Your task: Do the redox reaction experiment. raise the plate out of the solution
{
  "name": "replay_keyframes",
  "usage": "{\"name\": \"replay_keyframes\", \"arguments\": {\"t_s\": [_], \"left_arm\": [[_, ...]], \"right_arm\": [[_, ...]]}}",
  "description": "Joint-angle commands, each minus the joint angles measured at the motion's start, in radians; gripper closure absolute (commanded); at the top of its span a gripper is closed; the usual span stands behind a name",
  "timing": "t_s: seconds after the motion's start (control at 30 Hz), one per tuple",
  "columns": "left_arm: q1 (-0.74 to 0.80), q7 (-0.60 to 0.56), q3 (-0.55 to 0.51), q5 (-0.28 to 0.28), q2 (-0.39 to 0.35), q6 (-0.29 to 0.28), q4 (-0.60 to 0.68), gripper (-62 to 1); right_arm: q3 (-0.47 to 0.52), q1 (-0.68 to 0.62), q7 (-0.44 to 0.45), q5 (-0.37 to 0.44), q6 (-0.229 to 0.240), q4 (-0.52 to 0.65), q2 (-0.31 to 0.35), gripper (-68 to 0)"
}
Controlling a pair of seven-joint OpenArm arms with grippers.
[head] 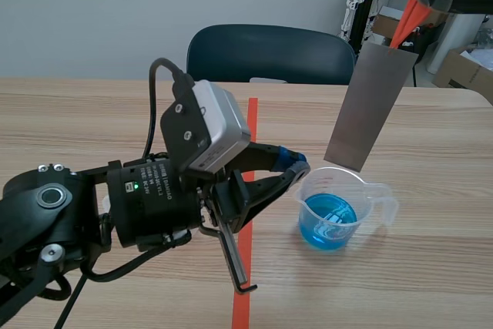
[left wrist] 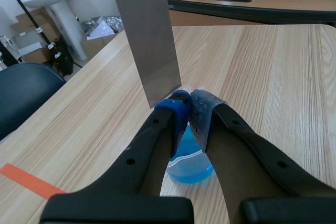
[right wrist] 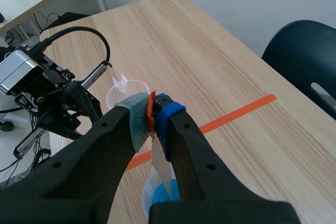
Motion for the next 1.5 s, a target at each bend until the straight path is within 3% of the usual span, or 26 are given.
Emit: {"name": "replay_keyframes", "arguments": {"t_s": [0.0,0.27,0.4,0.53,1.47], "left_arm": [[-0.019,-0.011,0.009,-0.011,0.014,0.005,0.003,-4.0],[-0.025,-0.003,0.01,-0.011,0.016,0.017,0.003,-4.0],[-0.031,0.043,0.01,-0.013,0.016,0.068,0.002,-4.0],[-0.03,0.127,0.01,-0.101,0.019,0.086,-0.019,-4.0],[-0.031,0.164,0.01,-0.109,0.049,0.087,-0.049,-4.0]], "right_arm": [[0.016,0.019,0.011,0.022,0.015,0.006,0.016,-0.2],[0.016,0.019,0.011,0.022,0.015,0.006,0.016,-0.2],[0.016,0.019,0.011,0.022,0.015,0.006,0.016,-0.2],[0.016,0.019,0.011,0.022,0.015,0.006,0.016,-0.2],[0.016,0.019,0.016,0.026,0.015,0.006,0.013,-0.2]]}}
